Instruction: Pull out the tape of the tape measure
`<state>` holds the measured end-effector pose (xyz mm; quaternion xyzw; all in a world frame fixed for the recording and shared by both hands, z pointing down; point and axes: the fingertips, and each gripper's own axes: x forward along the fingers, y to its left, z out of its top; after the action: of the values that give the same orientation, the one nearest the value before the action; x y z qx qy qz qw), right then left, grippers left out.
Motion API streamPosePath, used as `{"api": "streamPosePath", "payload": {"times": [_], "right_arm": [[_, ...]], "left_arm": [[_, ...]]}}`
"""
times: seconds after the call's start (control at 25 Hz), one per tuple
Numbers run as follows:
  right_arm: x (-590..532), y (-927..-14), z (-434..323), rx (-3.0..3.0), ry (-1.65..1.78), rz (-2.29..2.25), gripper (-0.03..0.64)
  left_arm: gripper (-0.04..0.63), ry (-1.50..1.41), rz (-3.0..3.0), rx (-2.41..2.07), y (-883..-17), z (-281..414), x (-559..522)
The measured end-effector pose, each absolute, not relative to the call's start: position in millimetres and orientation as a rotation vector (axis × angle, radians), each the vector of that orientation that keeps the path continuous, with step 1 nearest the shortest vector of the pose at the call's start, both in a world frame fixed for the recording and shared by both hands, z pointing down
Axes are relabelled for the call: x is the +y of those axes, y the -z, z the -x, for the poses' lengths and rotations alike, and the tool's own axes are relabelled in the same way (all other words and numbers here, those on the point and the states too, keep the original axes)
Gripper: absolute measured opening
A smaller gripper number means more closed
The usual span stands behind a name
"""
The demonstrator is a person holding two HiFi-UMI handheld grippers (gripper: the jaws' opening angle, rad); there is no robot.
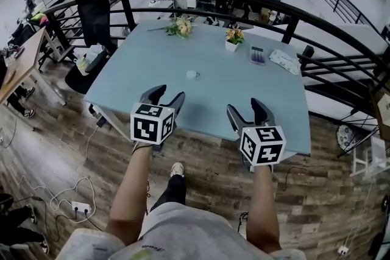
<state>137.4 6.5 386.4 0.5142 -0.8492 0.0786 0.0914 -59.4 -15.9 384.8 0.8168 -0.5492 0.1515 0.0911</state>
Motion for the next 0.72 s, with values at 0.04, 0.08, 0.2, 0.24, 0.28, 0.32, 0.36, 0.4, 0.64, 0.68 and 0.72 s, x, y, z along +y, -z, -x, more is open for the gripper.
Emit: {"api": "streamPosePath", "payload": {"times": [0.04, 0.08, 0.2, 0.24, 0.28, 0.32, 0.36, 0.4, 0.64, 0.68, 0.72], "right_arm": [[0.5, -387.5, -134.7, -2.52, -0.232, -1.53, 0.302], [-6.2, -388.3, -131.7, -2.517, -0.229, -1.531, 0.302], [-29.1, -390.1, -123.4, -2.505, -0.228, -1.527, 0.302], [-37.6, -390.4, -121.3, -2.502, -0.231, -1.526, 0.302], [-46.2, -390.3, -119.3, -2.499, -0.235, -1.527, 0.302], [-54.8, -390.0, -116.8, -2.496, -0.239, -1.528, 0.302], [-63.4, -389.6, -113.8, -2.493, -0.243, -1.528, 0.302], [-72.0, -389.1, -110.1, -2.49, -0.246, -1.528, 0.302], [-126.5, -385.4, -85.1, -2.482, -0.268, -1.528, 0.302], [-135.6, -385.0, -81.4, -2.48, -0.273, -1.53, 0.302], [-144.8, -384.5, -77.5, -2.478, -0.278, -1.533, 0.302]], "left_arm": [[0.241, -0.447, -2.43, -1.627, -386.4, 61.3, -22.4], [0.241, -0.445, -2.431, -1.624, -388.0, 63.9, -29.4], [0.241, -0.438, -2.424, -1.617, -391.4, 72.7, -52.9], [0.241, -0.437, -2.421, -1.614, -391.8, 75.0, -61.6], [0.241, -0.438, -2.418, -1.612, -392.0, 77.4, -70.3], [0.241, -0.44, -2.416, -1.609, -392.2, 80.0, -78.9], [0.241, -0.442, -2.414, -1.607, -392.2, 83.1, -87.3], [0.241, -0.443, -2.413, -1.605, -391.9, 86.6, -95.5], [0.241, -0.458, -2.414, -1.587, -389.0, 108.3, -149.8], [0.241, -0.462, -2.415, -1.583, -388.7, 111.8, -159.0], [0.241, -0.466, -2.417, -1.579, -388.6, 115.8, -168.4]]}}
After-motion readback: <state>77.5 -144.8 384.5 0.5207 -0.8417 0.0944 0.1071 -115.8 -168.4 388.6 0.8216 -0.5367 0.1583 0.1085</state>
